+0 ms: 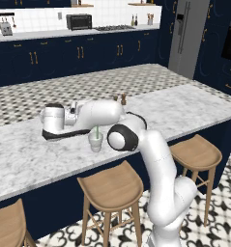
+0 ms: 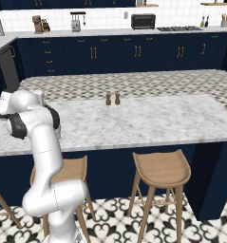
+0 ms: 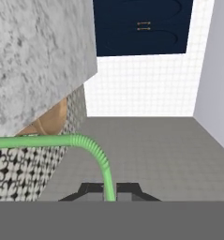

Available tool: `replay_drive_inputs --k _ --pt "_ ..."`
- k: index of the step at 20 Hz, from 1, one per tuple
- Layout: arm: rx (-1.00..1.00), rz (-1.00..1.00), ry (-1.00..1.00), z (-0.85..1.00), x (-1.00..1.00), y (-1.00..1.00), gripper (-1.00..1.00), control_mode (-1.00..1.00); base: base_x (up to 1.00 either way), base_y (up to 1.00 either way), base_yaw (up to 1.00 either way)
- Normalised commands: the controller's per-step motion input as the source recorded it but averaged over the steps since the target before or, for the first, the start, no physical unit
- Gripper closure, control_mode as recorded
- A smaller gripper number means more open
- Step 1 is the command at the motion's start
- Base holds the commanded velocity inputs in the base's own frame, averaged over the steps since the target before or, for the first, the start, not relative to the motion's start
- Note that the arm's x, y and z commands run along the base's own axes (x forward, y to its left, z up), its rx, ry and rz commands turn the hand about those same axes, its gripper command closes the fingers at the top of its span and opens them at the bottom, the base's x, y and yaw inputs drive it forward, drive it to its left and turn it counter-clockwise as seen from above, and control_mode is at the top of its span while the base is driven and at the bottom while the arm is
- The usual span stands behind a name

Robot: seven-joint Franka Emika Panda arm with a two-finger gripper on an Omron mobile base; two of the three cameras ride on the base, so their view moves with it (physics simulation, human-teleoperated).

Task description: Take a straw from the drawer in front and place it inside the glass cup on the dining counter.

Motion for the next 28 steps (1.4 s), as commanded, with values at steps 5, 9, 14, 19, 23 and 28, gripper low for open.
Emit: replay_drive_inputs --k 5,9,14,19,23,28 --pt "0.0 -0.04 0.04 -0.31 0.0 0.0 1.0 -1.0 0.0 0.0 0.0" --pt "0.0 -0.05 0.07 -0.46 0.0 0.0 1.0 -1.0 0.0 0.0 0.0" --pt "0.0 -0.05 0.06 -0.37 0.0 0.0 1.0 -1.0 0.0 0.0 0.0" --pt "0.0 -0.04 0.0 -0.01 0.0 0.0 -1.0 -1.0 0.0 0.0 0.0" --pt "0.0 -0.02 0.0 0.0 0.0 0.0 -1.0 -1.0 0.0 0.0 0.0" --pt "0.07 0.0 0.01 0.0 0.0 0.0 -1.0 -1.0 0.0 0.0 0.0"
